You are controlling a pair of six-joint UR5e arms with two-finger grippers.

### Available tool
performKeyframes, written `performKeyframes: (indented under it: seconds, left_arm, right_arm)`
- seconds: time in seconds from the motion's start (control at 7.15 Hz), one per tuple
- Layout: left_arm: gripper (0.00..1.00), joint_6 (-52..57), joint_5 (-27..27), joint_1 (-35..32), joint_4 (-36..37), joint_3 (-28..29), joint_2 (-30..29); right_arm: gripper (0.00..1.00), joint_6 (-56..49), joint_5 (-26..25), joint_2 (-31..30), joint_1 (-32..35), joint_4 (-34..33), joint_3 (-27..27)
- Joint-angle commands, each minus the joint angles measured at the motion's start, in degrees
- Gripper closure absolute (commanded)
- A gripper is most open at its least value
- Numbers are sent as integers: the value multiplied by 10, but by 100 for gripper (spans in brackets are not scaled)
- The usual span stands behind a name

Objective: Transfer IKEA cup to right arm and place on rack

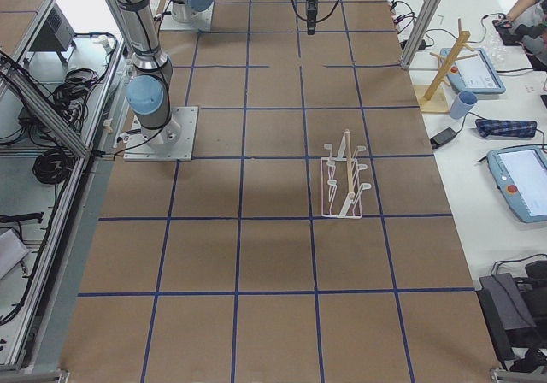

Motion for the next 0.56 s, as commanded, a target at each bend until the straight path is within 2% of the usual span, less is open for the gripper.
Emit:
performKeyframes:
  seconds: [0.0, 0.14, 0.28, 0.42]
  left_arm:
    - [55, 3, 1, -1, -1, 0, -5]
    - [84, 3, 2, -1, -3, 0, -5]
    - [100, 4, 1, -1, -10, -1, -5]
    - [100, 3, 1, -3, -12, -1, -4]
  right_arm:
    - [0, 0, 0, 0, 0, 0, 0]
    - [0, 0, 0, 0, 0, 0, 0]
    - [0, 0, 0, -1, 0, 0, 0]
    - [0, 0, 0, -1, 0, 0, 0]
